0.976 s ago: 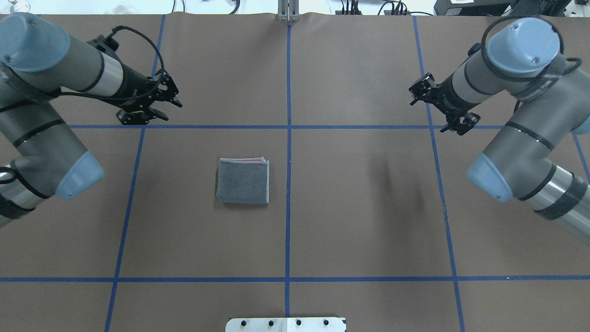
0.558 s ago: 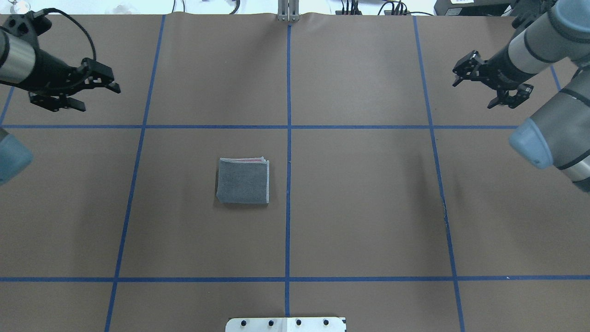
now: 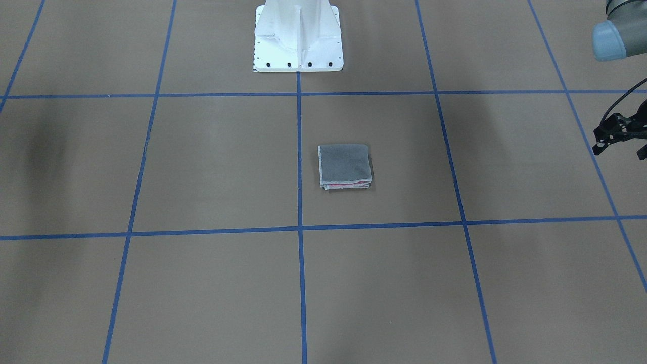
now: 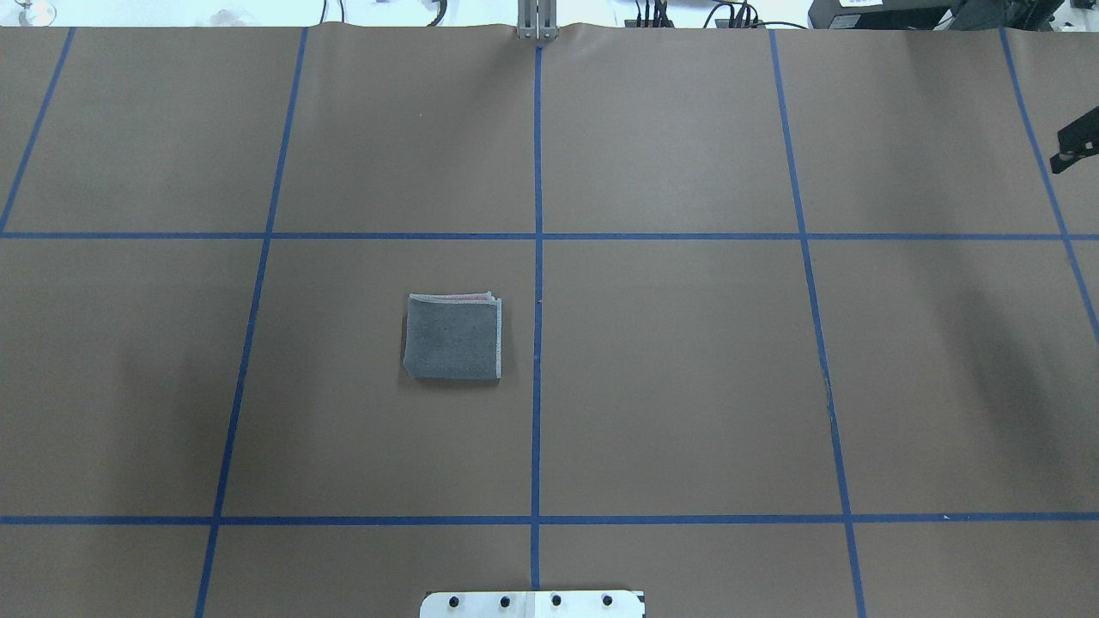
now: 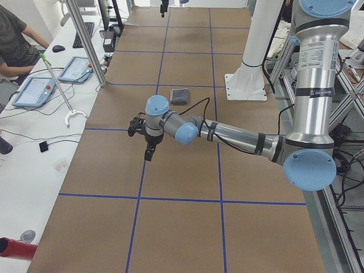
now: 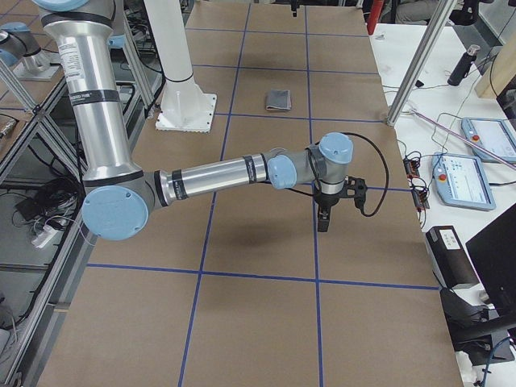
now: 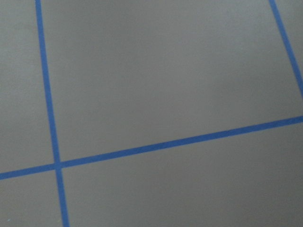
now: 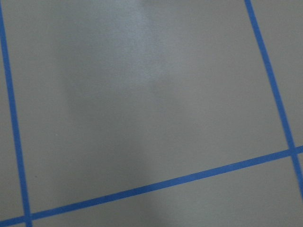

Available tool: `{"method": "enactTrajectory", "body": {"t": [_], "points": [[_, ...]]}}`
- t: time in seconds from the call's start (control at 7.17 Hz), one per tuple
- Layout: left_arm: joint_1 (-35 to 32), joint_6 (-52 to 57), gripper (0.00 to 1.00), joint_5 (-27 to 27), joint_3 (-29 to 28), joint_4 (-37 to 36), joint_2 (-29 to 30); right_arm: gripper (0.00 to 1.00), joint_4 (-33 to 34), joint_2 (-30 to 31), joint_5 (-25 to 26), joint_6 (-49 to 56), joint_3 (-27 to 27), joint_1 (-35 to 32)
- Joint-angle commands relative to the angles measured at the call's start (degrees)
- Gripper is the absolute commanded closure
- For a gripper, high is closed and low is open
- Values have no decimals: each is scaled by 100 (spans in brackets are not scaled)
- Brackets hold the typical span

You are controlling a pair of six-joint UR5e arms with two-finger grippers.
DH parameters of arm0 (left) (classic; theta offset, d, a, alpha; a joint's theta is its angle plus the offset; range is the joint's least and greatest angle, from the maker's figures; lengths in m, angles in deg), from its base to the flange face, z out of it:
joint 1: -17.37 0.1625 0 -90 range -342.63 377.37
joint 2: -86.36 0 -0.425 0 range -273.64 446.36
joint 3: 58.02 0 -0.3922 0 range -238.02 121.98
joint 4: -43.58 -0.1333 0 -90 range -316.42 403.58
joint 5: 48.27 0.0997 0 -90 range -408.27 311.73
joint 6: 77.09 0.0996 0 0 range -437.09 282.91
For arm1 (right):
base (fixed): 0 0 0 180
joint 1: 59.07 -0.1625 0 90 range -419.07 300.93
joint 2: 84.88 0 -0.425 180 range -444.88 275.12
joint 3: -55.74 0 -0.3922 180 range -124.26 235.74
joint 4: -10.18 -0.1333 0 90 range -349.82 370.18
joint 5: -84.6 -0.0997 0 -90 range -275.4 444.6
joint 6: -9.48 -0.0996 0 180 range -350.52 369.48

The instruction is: Fold towel twice with both arms

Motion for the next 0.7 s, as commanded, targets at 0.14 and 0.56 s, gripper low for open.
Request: {"method": "enactTrajectory", "body": {"t": [0.14, 0.56], "points": [[-622, 1243, 0, -614, -14, -826, -134, 0, 971, 113, -47, 1837, -33, -432], [-1299, 1360, 0, -1387, -6, -1572, -205, 0, 979, 210, -126, 1811, -24, -440]]}}
